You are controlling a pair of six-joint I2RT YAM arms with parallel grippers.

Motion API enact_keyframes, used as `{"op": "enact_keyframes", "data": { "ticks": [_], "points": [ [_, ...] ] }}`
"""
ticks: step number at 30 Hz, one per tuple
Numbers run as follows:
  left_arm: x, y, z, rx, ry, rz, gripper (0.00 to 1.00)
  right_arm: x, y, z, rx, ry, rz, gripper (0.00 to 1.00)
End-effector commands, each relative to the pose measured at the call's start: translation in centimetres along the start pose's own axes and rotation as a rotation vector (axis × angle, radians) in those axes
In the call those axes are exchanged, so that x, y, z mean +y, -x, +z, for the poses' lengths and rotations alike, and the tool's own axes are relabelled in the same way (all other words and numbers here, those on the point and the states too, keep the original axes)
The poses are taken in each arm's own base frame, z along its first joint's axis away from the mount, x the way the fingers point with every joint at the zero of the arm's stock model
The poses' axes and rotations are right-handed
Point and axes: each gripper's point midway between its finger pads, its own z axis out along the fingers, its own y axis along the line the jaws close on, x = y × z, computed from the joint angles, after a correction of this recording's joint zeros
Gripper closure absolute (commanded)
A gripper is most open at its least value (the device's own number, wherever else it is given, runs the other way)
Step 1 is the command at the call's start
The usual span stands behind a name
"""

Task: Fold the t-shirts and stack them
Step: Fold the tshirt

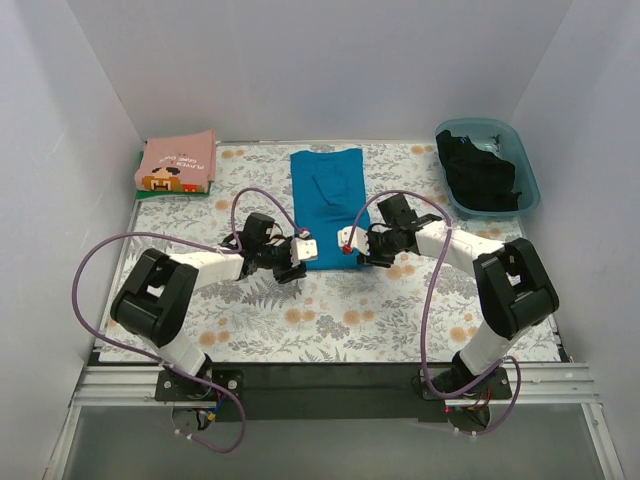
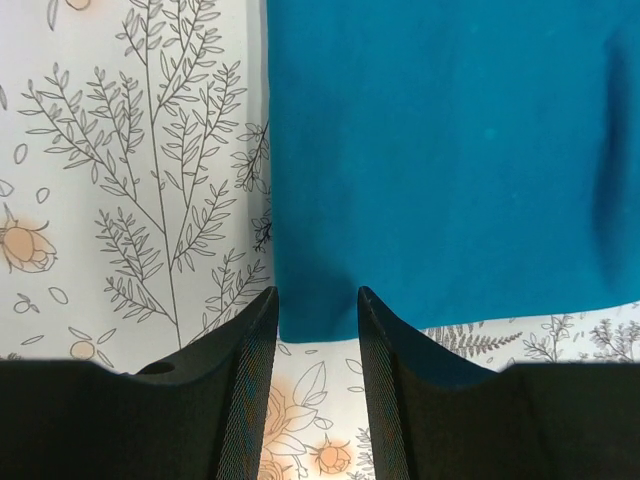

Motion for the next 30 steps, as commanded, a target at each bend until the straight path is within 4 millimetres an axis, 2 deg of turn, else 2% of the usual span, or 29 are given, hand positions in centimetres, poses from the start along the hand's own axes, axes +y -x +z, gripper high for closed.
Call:
{"op": "enact_keyframes", "data": {
  "ticks": [1,7,10,11,16,19,22,26,30],
  "points": [
    [1.7,-0.7,0.3,0.027,0.058,0.086,0.54,-1.7,0.8,0.5,-0.017,-0.052,-0.032,0.56],
    [1.2,-3.3,1.2,0.085,0.038,0.103,0.56,-0.1,-1.0,1.9,0.021,-0.009,-0.02,0.56],
    [1.2,-3.8,1.3,0.103,0.04,0.104,0.63,0.9,-1.7,2.1,0.032,0.008,-0.018,0.55],
    [1.2,-3.9,1.3,0.105,0.041,0.099,0.66,1.2,-1.9,2.2,0.04,0.009,-0.017,0.51],
    [1.0,-3.8,1.1,0.105,0.038,0.1,0.74,0.5,-1.2,1.0,0.033,-0.039,-0.011,0.42],
    [1.0,-3.8,1.0,0.11,0.033,0.102,0.84,-0.1,-0.4,0.2,0.018,-0.067,-0.013,0.43],
    [0.7,-3.6,0.9,0.106,0.023,0.095,0.89,-0.4,0.7,-1.1,-0.01,-0.094,-0.022,0.43],
    [0.6,-3.6,0.9,0.105,0.018,0.092,0.91,0.2,1.5,-1.6,-0.034,-0.087,-0.026,0.45],
    [0.6,-3.5,0.9,0.103,0.015,0.091,0.92,1.4,1.3,-0.7,-0.024,-0.05,-0.028,0.48]
  ]
}}
